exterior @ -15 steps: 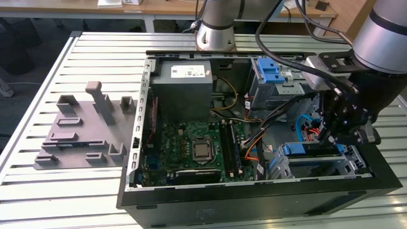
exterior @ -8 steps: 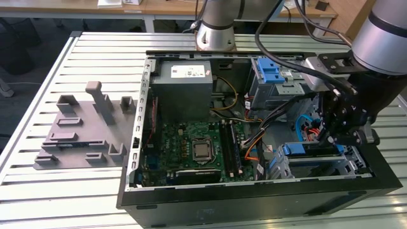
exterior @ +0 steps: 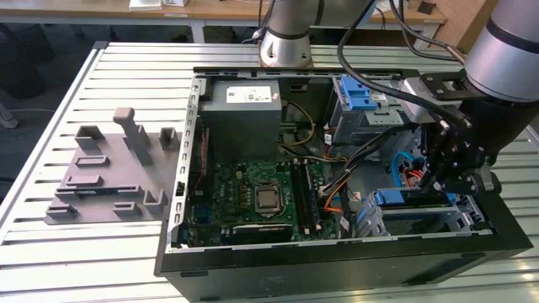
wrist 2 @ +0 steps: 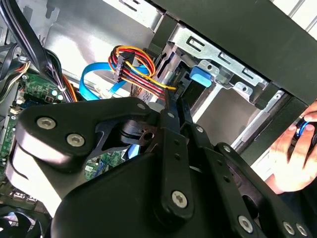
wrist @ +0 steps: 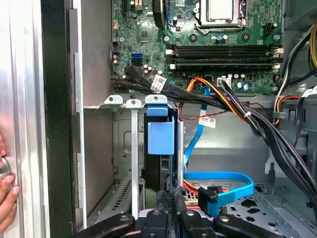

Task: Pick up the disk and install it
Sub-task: 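Insert the first disk wire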

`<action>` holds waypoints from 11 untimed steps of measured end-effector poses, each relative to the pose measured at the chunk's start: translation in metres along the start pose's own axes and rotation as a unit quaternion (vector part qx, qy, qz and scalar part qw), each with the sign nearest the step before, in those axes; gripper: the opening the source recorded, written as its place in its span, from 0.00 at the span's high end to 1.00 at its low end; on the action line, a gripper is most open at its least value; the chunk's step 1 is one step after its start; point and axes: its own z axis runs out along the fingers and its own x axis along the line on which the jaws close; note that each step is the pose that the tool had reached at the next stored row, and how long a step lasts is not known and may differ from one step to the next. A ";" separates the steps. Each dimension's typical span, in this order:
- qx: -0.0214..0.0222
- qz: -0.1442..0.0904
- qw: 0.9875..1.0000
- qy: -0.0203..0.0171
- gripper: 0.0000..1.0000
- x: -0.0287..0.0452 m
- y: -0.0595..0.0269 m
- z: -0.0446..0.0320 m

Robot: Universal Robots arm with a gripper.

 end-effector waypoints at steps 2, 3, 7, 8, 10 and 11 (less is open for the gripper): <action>0.000 0.000 1.000 0.000 0.82 0.0000 -0.0002 0.0004; 0.000 0.000 1.000 -0.001 0.82 0.0000 -0.0002 0.0003; 0.000 0.000 1.000 -0.005 0.76 0.0001 -0.0003 -0.0009; 0.000 0.000 1.000 -0.006 0.76 0.0001 -0.0004 -0.0016; 0.000 0.000 1.000 -0.006 0.76 0.0002 -0.0004 -0.0028; 0.000 0.000 1.000 -0.007 0.76 0.0002 -0.0005 -0.0034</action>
